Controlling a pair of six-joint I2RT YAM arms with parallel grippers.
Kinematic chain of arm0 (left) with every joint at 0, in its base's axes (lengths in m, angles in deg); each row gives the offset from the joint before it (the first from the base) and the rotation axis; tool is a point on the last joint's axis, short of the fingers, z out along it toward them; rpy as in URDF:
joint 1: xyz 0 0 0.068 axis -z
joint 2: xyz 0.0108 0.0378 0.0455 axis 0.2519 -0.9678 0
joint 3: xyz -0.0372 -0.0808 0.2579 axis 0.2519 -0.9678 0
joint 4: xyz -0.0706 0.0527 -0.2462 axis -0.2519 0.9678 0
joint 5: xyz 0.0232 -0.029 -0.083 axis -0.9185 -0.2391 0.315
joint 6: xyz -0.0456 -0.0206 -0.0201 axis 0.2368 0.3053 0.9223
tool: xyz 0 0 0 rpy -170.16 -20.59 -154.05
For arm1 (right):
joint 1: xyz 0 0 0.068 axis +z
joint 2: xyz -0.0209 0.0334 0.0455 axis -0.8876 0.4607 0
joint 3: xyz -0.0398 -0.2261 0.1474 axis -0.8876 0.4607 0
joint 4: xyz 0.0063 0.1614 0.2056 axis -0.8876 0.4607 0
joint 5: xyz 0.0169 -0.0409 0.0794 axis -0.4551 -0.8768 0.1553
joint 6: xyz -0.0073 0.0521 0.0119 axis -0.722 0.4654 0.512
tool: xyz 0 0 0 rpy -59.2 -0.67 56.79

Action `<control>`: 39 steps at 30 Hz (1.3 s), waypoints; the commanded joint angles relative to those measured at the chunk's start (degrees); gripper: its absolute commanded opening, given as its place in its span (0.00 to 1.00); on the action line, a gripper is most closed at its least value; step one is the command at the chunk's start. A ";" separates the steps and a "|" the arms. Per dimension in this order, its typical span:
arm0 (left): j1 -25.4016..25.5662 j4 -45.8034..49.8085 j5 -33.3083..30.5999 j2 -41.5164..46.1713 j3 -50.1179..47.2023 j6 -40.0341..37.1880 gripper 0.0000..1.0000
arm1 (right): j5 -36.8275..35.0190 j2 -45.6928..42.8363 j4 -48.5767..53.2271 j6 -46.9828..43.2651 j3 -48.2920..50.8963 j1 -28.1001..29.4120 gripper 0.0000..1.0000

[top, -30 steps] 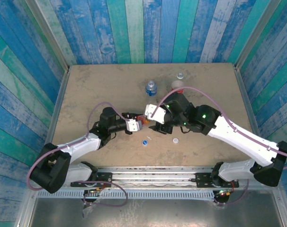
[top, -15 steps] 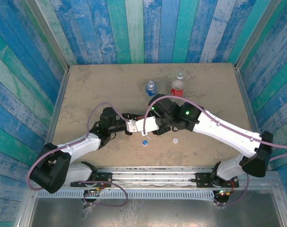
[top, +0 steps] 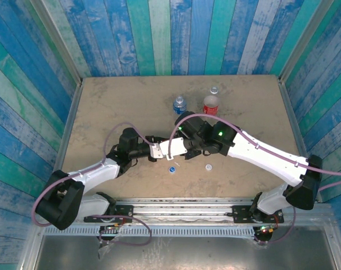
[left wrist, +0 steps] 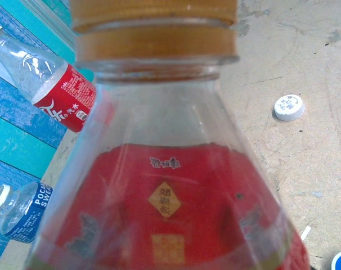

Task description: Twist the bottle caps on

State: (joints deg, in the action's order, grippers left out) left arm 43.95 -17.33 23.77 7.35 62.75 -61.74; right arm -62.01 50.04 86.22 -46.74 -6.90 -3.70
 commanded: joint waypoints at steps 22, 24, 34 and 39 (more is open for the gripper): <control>0.25 -0.20 0.97 1.68 1.58 -0.55 0.46 | 0.34 2.46 2.09 -1.16 -0.01 -0.02 0.36; 0.26 -0.56 0.95 1.77 1.45 -0.46 0.46 | 0.22 2.41 1.61 0.21 -0.29 -0.09 0.32; 0.25 -1.11 -0.71 2.03 1.10 -0.44 0.45 | -2.95 -0.11 -6.19 54.01 -0.51 -1.10 0.08; 0.25 -2.37 -0.99 1.86 0.85 -0.14 0.45 | 17.41 -0.85 -15.03 87.87 6.34 -4.08 0.12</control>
State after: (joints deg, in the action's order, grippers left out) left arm 43.65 -17.81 22.17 7.46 63.05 -61.90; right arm -55.84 50.26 81.65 14.79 -3.95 -6.91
